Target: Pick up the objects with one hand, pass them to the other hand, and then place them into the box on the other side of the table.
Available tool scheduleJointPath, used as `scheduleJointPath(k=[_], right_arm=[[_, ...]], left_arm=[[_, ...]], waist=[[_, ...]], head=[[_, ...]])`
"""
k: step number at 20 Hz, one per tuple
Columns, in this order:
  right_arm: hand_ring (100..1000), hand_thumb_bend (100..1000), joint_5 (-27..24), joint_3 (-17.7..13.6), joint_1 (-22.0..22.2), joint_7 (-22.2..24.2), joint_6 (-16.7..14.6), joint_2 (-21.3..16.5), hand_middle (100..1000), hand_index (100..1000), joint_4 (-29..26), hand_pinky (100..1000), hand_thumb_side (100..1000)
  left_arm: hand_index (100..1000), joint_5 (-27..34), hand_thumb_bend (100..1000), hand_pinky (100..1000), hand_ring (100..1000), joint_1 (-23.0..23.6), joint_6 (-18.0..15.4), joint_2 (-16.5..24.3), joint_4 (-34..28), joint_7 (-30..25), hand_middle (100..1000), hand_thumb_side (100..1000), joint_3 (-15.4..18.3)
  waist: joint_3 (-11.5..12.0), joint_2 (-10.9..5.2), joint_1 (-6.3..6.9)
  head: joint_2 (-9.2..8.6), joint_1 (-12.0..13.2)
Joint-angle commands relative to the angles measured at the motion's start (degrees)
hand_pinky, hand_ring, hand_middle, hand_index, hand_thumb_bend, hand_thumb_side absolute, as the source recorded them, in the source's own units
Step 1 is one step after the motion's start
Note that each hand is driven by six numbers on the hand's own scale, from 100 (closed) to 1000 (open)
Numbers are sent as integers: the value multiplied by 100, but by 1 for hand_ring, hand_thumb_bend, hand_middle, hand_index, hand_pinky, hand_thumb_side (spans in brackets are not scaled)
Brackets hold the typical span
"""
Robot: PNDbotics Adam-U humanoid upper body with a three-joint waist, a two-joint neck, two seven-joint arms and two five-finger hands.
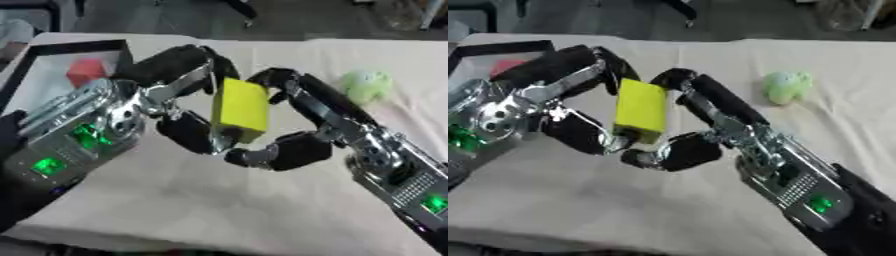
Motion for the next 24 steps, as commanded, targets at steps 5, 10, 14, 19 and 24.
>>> scheduleJointPath(k=[5, 10, 14, 19, 24], right_arm=[[909, 683, 171, -80, -23, 6, 291, -147, 873, 871, -75, 776, 363], [903, 686, 181, -62, -20, 94, 248, -155, 866, 864, -75, 776, 360], [900, 689, 154, -107, -26, 74, 217, -164, 864, 861, -75, 775, 352], [894, 684, 104, -178, -60, -80, 148, -204, 859, 854, -75, 773, 348], [889, 682, 24, -245, -57, -241, 113, -205, 854, 848, -75, 769, 344]], left_arm=[[412, -102, 160, 799, 657, 100, -95, 588, -187, -56, 530, 190, 338], [411, -174, 154, 794, 649, 327, -56, 940, -62, 206, 524, 176, 704], [401, -228, 150, 798, 645, 485, 23, 1125, 288, 534, 535, 164, 1076], [401, -407, 162, 798, 644, 596, -15, 1189, 885, 965, 534, 151, 1456], [402, -456, 170, 798, 644, 635, -111, 1133, 1532, 1354, 535, 148, 1625]], waist=[[-10, -28, 96], [-17, -13, 96], [-33, -2, 94], [-70, 10, 93], [-117, 50, 89]], head=[[-60, 128], [-103, 241], [-147, 401], [-232, 629], [-297, 799]])
